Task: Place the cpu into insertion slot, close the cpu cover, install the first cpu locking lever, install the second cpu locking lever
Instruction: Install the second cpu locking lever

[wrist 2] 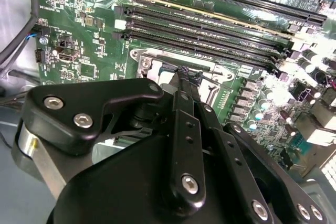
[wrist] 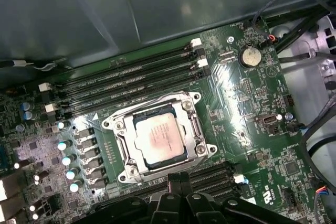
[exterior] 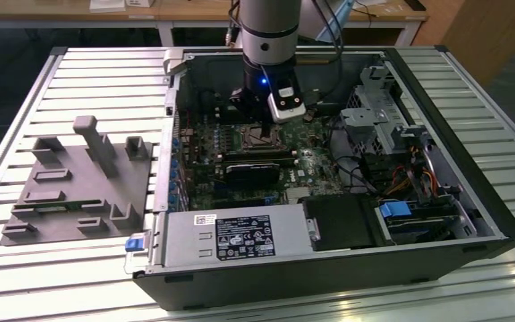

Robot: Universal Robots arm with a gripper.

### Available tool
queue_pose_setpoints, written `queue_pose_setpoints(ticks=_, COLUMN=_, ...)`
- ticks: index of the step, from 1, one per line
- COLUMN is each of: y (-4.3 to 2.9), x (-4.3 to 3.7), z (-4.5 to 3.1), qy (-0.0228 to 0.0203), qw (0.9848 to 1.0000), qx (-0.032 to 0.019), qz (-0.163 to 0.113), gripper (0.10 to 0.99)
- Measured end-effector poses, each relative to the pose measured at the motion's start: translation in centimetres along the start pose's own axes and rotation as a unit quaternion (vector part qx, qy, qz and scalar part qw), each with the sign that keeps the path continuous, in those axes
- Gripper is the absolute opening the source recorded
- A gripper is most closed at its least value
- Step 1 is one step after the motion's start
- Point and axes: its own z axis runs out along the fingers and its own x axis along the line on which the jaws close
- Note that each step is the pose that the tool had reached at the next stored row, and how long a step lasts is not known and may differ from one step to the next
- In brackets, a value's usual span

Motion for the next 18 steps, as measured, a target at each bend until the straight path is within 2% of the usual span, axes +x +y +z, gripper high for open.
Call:
queue_pose_setpoints(ticks=2, y=-0.26, x=-0.09, z=-0.01, qy=0.0015, qw=1.0, qx=-0.0045, qz=0.0, gripper=0.102)
queue_pose_setpoints(ticks=3, y=-0.36, x=-0.12, z=-0.02, qy=0.0016, qw=1.0, qx=-0.0052, qz=0.0, gripper=0.102)
queue_pose_setpoints(ticks=7, y=-0.42, x=-0.1, z=-0.02, qy=0.0017, qw=1.0, qx=-0.0053, qz=0.0, gripper=0.102)
queue_pose_setpoints(ticks=12, y=-0.59, x=0.33, z=-0.04, qy=0.0013, qw=1.0, qx=-0.0051, qz=-0.008, gripper=0.102)
queue_pose_setpoints(ticks=18, y=-0.71, x=0.44, z=0.01, qy=0.0028, qw=0.9994, qx=-0.0061, qz=-0.034, gripper=0.102)
